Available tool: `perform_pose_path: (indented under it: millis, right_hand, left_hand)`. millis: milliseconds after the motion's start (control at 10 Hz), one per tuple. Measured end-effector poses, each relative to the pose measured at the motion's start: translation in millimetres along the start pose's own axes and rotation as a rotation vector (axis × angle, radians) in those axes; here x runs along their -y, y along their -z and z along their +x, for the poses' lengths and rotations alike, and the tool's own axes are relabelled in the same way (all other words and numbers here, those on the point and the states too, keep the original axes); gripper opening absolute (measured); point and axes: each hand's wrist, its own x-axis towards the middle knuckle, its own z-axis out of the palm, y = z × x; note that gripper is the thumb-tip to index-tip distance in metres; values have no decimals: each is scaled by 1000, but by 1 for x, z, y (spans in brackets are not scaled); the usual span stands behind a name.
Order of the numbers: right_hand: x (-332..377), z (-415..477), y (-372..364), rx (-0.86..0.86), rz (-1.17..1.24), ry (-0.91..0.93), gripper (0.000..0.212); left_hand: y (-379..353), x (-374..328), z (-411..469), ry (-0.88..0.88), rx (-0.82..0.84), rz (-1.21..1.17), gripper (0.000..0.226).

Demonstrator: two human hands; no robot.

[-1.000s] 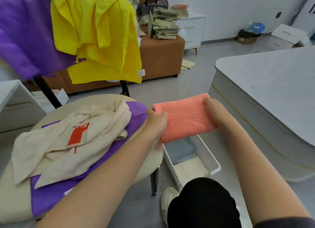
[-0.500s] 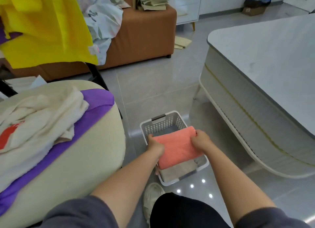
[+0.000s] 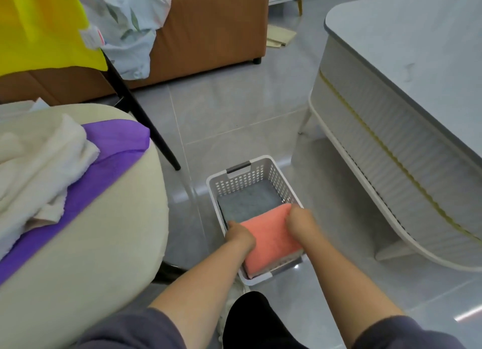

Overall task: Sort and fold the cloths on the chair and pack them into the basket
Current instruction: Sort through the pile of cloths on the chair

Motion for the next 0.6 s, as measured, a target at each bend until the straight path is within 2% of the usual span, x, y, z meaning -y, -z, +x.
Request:
perform_pose_path:
  millis: [100,200,300,400,500,600]
  right_hand:
    - [2,-2,-6,-39,-61,21,32]
    - [1,-4,-12,5,-135,79,37]
    - [-1,-6,-19,90,-172,199,46]
    - [-2,-8,-23,100,-183,247,49]
    - [-1,-2,-26,38,-239,324,51]
    - [4,13,-33,2,-385,499,52]
  left_hand:
    - [-5,6,19,-117,52,432,44]
    - [-1,9,15,-189,17,489,36]
    - [0,16,11,-353,67,598,33]
    - [-3,18,19,-465,88,688,34]
    - [-9,13,29,-494,121,766,40]
    - [-14,6,42,-471,113,777,44]
